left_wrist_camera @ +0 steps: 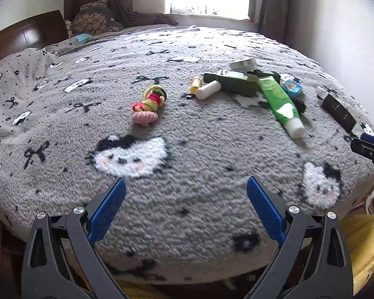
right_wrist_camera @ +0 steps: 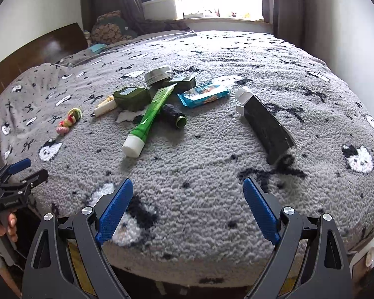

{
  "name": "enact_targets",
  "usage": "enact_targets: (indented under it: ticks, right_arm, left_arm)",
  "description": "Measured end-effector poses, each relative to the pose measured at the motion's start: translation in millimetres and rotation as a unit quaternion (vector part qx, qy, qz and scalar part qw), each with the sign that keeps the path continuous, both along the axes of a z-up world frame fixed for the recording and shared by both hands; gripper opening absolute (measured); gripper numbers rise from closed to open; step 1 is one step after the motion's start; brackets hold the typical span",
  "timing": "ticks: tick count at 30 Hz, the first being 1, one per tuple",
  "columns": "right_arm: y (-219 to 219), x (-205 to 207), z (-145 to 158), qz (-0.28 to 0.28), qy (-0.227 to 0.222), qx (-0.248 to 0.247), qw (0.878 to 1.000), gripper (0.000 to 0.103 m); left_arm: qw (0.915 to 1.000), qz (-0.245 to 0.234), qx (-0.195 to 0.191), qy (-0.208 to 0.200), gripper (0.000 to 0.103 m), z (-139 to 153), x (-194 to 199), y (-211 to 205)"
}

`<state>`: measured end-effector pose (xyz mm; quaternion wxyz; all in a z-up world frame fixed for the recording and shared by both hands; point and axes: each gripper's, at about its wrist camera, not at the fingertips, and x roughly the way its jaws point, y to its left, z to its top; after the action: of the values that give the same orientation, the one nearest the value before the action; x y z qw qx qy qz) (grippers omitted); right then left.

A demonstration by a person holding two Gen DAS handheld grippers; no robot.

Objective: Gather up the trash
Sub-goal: 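Grasp the black roller with the right tool while the left tool grasps the pink-yellow toy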

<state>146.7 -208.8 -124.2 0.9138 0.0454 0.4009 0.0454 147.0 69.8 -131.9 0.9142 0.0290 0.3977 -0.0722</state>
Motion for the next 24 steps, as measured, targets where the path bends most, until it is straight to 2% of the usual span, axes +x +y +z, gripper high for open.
enact_targets:
  ticks: [11, 14, 21, 24]
  right_arm:
    - [10, 63, -28, -0.005, 0.020, -0.048, 0.999, 0.089]
    - [13, 78, -33, 0.000, 0.021, -0.056, 0.998, 0.080]
    - [29, 114, -40, 0.018, 0.028, -0.075, 0.997, 0.067]
    - [35, 127, -38, 0.026, 0.025, -0.077, 0.996, 0.063]
  left_arm:
    - [0.9999, 0.007, 0.008, 0.004, 0.092, -10, 66, 17]
    - [0.9999, 0.015, 0.006, 0.003, 0.091, -10, 89, 27]
    - [0.9995, 0.000, 0.016, 0.027, 0.064, -24, 130, 29]
    - [0.9996, -0.002, 0.008, 0.028, 0.058, -27, 137, 28]
